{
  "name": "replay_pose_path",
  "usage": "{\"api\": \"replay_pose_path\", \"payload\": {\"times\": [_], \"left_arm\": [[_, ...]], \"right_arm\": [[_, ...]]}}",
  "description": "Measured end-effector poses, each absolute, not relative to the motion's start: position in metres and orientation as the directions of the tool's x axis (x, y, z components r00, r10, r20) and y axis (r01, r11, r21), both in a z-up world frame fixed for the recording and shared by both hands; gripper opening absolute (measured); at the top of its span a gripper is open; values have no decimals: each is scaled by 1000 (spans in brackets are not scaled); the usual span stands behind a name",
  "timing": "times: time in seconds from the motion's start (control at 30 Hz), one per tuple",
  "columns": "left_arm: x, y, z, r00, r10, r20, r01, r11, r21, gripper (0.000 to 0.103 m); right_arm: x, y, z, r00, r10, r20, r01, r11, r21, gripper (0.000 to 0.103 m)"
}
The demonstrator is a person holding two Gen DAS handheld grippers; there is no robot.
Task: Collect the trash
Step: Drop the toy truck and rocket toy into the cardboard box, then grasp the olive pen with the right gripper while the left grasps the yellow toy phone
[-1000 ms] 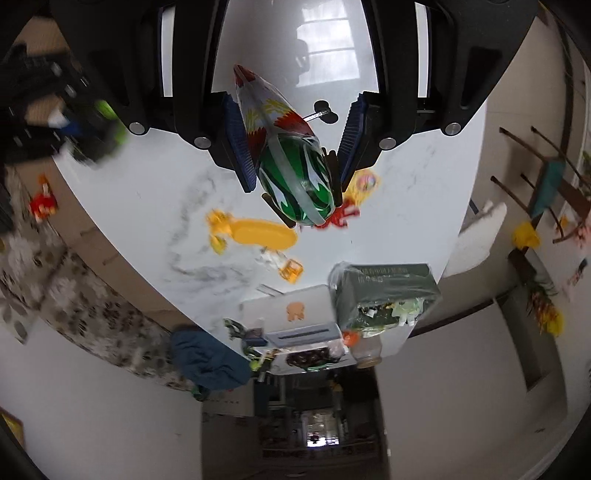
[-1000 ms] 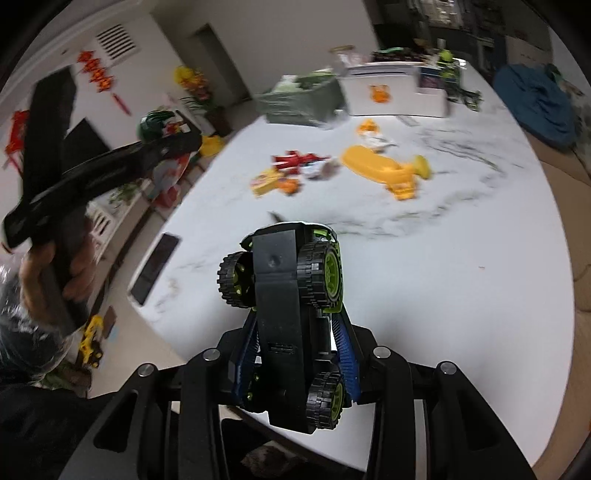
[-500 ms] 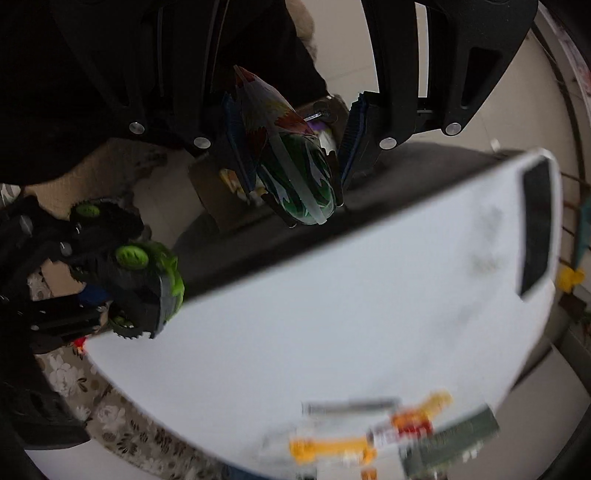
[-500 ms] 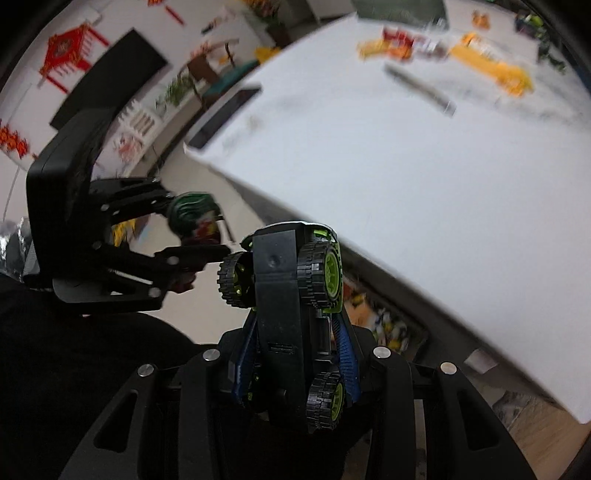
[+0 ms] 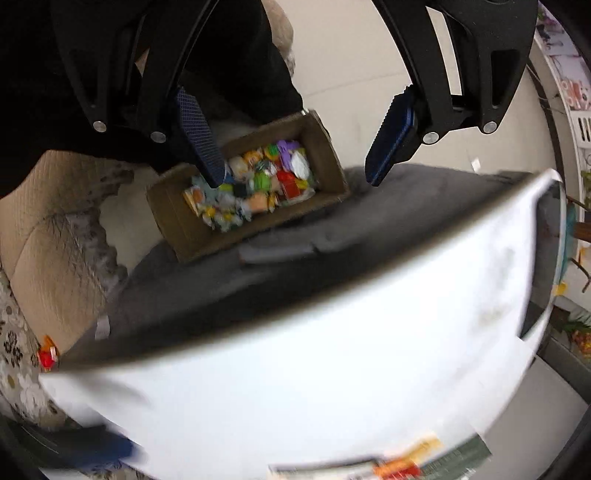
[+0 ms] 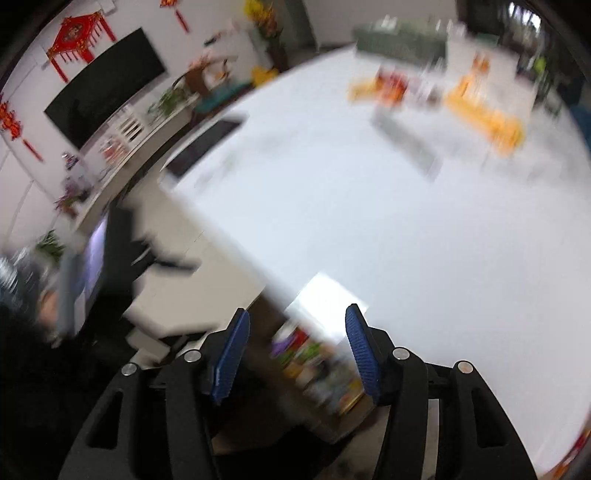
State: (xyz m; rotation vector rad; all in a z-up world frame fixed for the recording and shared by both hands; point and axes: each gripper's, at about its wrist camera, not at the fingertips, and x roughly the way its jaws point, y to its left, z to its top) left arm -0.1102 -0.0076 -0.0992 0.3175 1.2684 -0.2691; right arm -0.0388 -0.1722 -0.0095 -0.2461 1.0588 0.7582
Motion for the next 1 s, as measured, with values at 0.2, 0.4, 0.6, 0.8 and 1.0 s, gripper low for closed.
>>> {"api": "replay_pose_path", "payload": {"times": [0.2,0.4,0.6,0.8,1.0], "left_arm": [[-91,19,-56,380,-5,-925,258,961,100,77],[-59,45,-24,439,19,-898,140,986,90,77],[17,42,-15,505,36,-862,153,980,130,77],[131,31,-25,566,19,-824,254,947,196,77],[213,32,-49,510,-65,-858,363,920,146,77]], "right_arm": [[91,-122,-30,340,302,-891,-655,756,7,51],[137,-97,-59,230,249,-941,-698,716,19,40],[132,-102,-59,216,230,-949,-676,736,24,9],[83,-158,-62,186,265,-946,-526,840,132,10],[44,-200,-67,196,259,-946,-367,914,174,10]]}}
